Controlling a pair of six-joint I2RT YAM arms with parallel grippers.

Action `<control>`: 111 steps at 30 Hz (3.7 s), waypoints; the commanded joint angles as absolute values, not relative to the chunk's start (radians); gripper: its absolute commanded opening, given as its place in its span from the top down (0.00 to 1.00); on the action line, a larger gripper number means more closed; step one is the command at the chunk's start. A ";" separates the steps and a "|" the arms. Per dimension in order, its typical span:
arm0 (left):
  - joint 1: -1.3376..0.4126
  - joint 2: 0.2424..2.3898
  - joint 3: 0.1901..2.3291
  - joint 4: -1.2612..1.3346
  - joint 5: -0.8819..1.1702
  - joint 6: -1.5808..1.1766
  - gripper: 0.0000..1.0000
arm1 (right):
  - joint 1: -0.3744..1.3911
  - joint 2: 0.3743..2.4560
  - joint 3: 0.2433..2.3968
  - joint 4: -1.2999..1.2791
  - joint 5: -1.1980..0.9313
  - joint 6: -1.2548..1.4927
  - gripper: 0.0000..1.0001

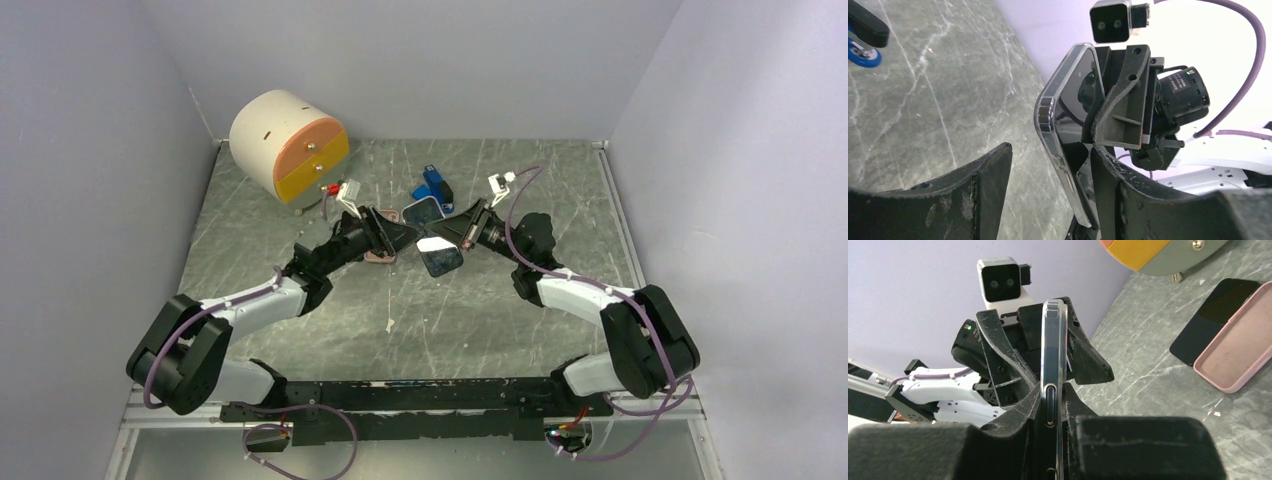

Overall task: Take the phone out of the phone case
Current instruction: Remove the phone case from the phone.

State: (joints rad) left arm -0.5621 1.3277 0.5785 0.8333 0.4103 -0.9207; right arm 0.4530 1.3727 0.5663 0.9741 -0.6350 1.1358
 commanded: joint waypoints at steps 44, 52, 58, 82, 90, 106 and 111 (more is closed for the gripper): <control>-0.413 1.285 0.456 1.184 0.262 -1.305 0.97 | 0.462 1.158 0.572 0.652 -0.635 0.988 0.46; -0.413 1.290 0.462 1.188 0.278 -1.311 0.98 | 0.473 1.229 0.575 0.803 -0.664 1.078 0.51; -0.413 1.307 0.461 1.233 0.298 -1.345 0.97 | 0.479 1.259 0.591 0.818 -0.660 1.084 0.51; -0.422 1.333 0.473 1.379 0.396 -1.464 0.97 | 0.473 1.364 0.584 0.912 -0.614 1.137 0.51; -0.436 1.398 0.486 1.417 0.456 -1.489 0.97 | 0.468 1.363 0.621 0.966 -0.633 1.133 0.53; -0.431 1.288 0.505 1.180 0.636 -1.357 0.97 | 0.437 1.388 0.643 1.140 -0.796 1.126 0.66; -0.429 1.238 0.547 1.018 0.669 -1.273 0.98 | 0.437 1.381 0.660 1.127 -0.859 1.086 0.67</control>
State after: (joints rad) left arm -0.4114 1.2957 0.4797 1.1175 0.5400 -1.3388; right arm 0.4374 1.3884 0.5926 1.0317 -0.8124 1.1439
